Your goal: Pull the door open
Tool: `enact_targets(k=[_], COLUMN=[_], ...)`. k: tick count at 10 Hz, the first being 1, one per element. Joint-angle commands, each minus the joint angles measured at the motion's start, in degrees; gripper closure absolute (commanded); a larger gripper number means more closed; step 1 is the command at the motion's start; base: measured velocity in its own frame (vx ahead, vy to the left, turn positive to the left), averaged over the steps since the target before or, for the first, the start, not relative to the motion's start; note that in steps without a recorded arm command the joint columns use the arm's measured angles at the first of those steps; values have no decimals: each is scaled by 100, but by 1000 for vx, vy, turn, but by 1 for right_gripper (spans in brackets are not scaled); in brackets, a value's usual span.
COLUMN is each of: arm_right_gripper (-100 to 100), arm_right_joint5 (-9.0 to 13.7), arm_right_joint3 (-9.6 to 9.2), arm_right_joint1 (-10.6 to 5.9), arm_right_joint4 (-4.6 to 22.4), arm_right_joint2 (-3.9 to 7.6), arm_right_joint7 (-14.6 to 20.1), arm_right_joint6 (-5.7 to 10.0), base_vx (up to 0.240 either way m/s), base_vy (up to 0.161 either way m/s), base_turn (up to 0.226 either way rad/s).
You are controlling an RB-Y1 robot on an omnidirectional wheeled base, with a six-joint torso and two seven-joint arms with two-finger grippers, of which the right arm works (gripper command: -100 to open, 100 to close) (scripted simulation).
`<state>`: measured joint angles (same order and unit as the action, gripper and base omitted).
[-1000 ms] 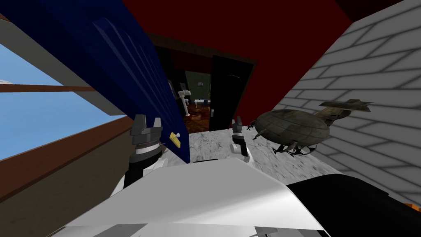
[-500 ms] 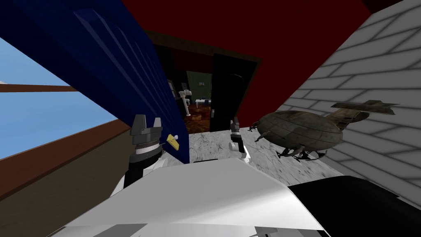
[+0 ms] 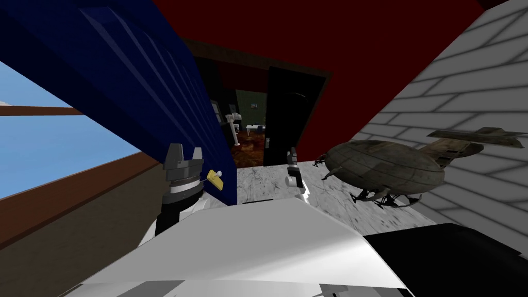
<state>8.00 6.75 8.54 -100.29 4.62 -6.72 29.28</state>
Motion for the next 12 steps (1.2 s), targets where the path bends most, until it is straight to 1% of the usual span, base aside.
enact_targets(k=[1, 2, 3, 5, 6, 7, 8, 9, 10, 11, 12], arm_right_gripper=[-100, -100, -100, -100, -100, -100, -100, -100, -100, -100, -100], arm_right_joint5=[33, 56, 56, 103, 103, 126, 126, 150, 174, 174, 198], arm_right_joint3=[24, 45, 45, 87, 87, 109, 109, 131, 153, 153, 175], arm_right_joint1=[-168, -306, -306, -582, -582, -723, -723, -865, -1006, -1006, -1147], arm_right_joint4=[286, 468, 566, 948, 1043, 1213, 1287, 1531, 1705, 1774, 2000], arm_right_joint2=[8, 14, 14, 25, 25, 28, 28, 31, 34, 34, 35], arm_right_joint7=[-36, -62, -62, -113, -113, -139, -139, -165, -191, -191, -218], arm_right_joint6=[11, 20, 20, 37, 37, 46, 46, 55, 64, 64, 73], base_vx=[81, 83, 58, 71, 61, 42, 34, 49, 79, 59, 53], base_vy=[-30, -40, -43, -49, -40, -36, -28, -34, -51, -35, -28], base_turn=[69, 71, 29, 55, 39, 47, 28, 48, 76, 32, 41])
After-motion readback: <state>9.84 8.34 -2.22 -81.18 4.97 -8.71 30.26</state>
